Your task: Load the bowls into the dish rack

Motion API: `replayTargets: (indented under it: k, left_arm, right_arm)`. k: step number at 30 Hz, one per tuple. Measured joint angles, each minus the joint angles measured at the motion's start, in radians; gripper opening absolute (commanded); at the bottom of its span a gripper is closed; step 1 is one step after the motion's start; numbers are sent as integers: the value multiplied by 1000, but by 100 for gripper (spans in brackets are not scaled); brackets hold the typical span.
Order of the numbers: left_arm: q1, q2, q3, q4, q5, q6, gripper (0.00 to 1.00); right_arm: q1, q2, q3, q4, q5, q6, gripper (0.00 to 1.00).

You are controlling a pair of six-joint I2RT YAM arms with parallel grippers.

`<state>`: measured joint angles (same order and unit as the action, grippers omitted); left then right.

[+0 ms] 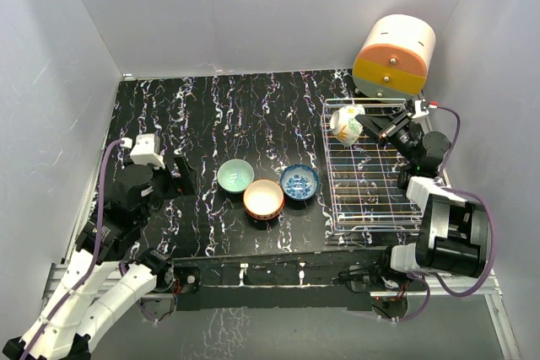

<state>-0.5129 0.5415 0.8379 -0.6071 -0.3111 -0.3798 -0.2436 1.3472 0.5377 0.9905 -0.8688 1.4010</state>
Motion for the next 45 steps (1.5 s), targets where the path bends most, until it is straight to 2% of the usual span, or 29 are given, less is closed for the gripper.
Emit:
replayTargets:
  k: [4,10,14,25,33,41,45]
  left_arm:
    - [0,14,0,1,5,0,97]
    - [0,19,0,4,5,-6,97]
    - [0,19,0,8,5,-7,97]
    - [0,19,0,9,5,-7,97]
    - [0,19,0,9,8,-8,97]
    - [0,19,0,8,8,-8,97]
    - [0,19,0,8,8,-10,97]
  right_arm:
    - [-20,48,-12,48,-18,19,8]
    - [-19,83,-12,27,-24,14,8]
    - [-19,83,-12,-31,-12,-15,8]
    - [-19,82,-12,-352,85,-171,8]
    - [-19,83,-10,-362,104,-179,8]
    - [-19,84,-10,-367,121,-194,14]
    - [-24,48,-10,-432,166,-223,16]
